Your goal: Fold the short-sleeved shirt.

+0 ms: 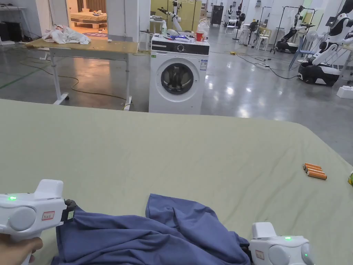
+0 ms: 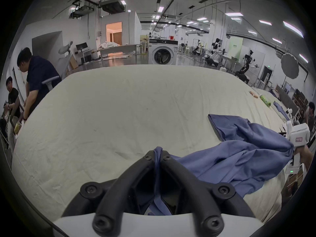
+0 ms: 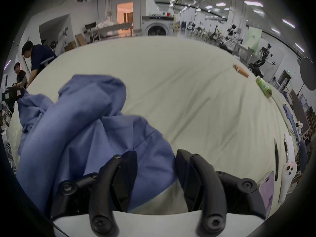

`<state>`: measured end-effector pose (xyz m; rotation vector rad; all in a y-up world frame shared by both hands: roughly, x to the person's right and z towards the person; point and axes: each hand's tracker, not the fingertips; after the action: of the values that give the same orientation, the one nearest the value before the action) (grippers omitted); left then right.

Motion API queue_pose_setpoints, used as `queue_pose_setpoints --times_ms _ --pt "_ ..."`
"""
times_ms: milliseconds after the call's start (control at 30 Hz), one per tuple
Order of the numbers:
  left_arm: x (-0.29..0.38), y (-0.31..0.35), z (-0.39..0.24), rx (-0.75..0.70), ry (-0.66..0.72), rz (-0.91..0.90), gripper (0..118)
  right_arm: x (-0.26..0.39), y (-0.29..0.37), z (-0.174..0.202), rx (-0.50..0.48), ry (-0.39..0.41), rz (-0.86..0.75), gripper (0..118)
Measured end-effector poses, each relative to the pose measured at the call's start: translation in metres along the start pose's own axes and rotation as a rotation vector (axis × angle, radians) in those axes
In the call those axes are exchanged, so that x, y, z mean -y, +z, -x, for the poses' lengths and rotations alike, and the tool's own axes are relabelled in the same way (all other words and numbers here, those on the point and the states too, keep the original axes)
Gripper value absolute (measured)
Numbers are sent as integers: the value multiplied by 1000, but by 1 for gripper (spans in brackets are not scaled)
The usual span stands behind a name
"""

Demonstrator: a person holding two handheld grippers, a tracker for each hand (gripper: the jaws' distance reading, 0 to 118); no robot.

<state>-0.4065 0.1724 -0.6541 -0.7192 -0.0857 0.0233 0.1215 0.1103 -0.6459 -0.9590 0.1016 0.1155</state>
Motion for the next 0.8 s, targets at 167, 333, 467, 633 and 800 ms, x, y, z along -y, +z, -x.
queue_pose_setpoints --times_ms 167,333,467,633,800 --pt "6 3 -1 -19 -16 1 1 2 -11 -3 -31 -11 -69 4" --pt "-4 19 -2 -29 -6 -64 1 -5 9 5 50 88 -169 4" --pt "-28 40 3 -47 -7 -140 1 -26 44 -4 74 31 -290 4" --pt "-67 78 16 -66 -13 -239 1 -58 97 -14 142 59 -432 4" --pt "-108 120 40 -122 -8 -330 1 -86 133 -37 180 30 -532 4"
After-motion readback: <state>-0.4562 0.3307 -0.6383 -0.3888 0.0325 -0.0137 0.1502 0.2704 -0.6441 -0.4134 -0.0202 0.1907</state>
